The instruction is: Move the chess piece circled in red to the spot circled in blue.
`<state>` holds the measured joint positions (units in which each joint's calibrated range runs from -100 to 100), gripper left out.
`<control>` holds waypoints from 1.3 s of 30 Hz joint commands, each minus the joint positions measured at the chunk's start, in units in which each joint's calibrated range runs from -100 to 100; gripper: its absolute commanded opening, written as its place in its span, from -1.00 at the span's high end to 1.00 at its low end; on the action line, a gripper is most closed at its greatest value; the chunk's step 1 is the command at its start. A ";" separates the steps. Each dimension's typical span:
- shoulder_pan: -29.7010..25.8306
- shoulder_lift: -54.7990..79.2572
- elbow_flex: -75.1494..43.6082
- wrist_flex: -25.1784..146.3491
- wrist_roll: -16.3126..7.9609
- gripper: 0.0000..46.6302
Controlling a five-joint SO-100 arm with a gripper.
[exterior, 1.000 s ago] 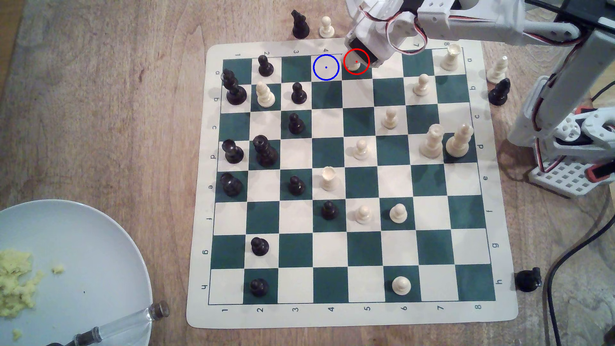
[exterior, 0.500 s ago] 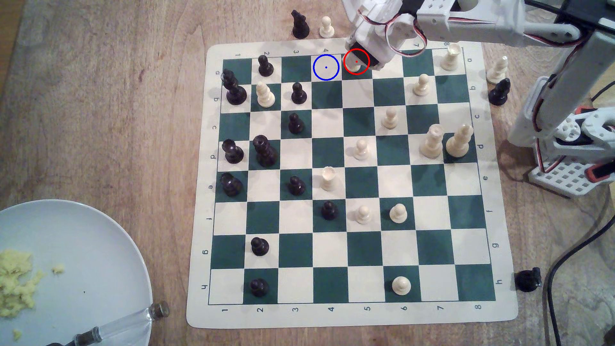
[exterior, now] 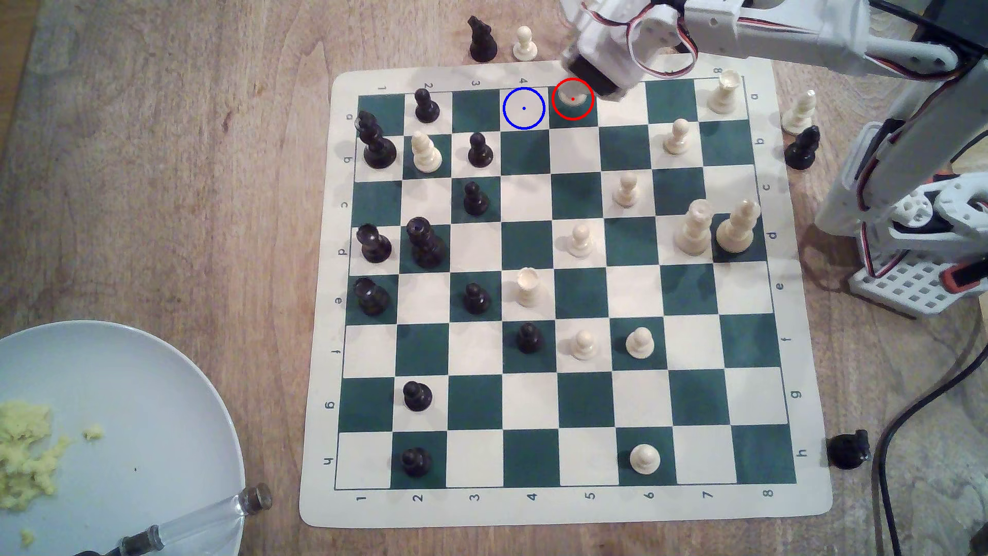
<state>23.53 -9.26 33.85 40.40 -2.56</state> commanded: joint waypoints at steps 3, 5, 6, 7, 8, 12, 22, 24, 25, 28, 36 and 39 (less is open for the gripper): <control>-2.45 0.68 -11.00 -0.76 0.10 0.99; -2.84 2.81 -12.81 -0.84 0.05 0.99; -2.91 3.91 -13.72 -0.84 -0.15 0.99; -2.99 6.12 -15.26 -0.84 -0.24 0.99; -2.99 7.05 -15.89 -0.84 -0.29 0.99; -2.99 10.62 -18.16 -1.82 -0.15 0.99; -2.84 16.13 -20.25 -4.12 0.44 0.99; -2.99 16.39 -20.16 -4.12 0.29 0.99; -3.23 16.47 -19.97 -4.12 0.20 0.99; -3.38 16.73 -19.88 -4.12 0.20 0.99; -3.23 17.15 -19.61 -4.20 0.20 0.64; -3.15 16.64 -19.61 -4.20 0.29 0.53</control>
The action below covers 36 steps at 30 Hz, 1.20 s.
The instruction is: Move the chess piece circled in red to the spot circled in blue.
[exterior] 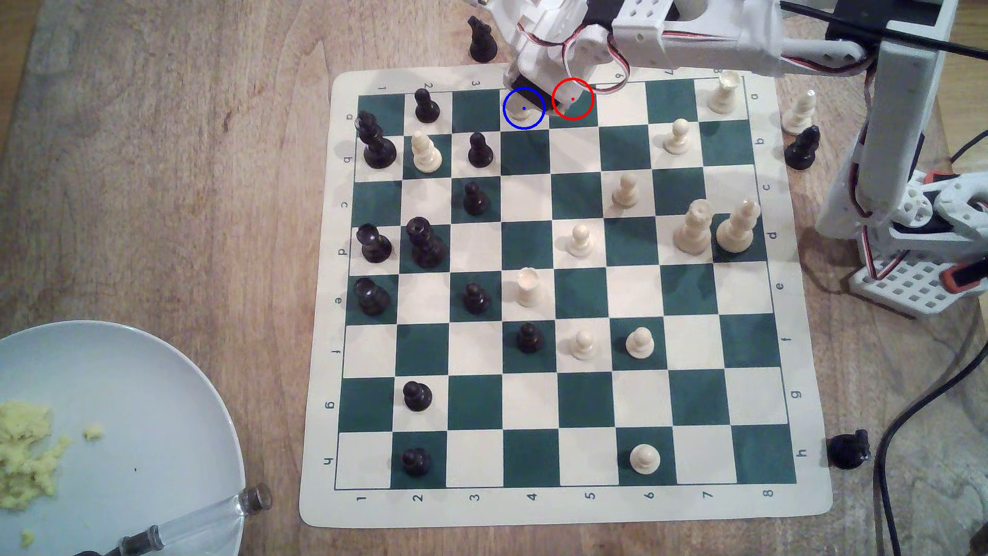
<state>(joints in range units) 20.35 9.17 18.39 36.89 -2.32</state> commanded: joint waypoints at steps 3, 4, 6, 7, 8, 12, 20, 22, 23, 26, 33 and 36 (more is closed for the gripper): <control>0.26 -2.21 -3.89 -0.61 0.15 0.44; 0.33 -2.55 -3.61 -0.61 0.20 0.43; 0.49 -3.57 -2.80 -0.61 0.15 0.42; 0.49 -4.25 -2.25 -0.61 0.20 0.39; 0.65 -5.95 -1.17 -0.61 0.20 0.36; 0.88 -9.94 1.01 -0.28 -0.05 0.33; 0.49 -20.13 11.07 -0.20 -0.15 0.31; 0.33 -21.91 12.80 -0.28 -0.15 0.30; 0.26 -22.76 13.61 -0.28 -0.15 0.30; -0.60 -27.00 17.87 -0.28 -0.15 0.30; -4.36 -37.36 30.02 -3.64 0.24 0.38; -5.69 -44.91 39.18 -11.75 0.29 0.50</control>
<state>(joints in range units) 15.71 -23.50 50.11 33.86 -2.27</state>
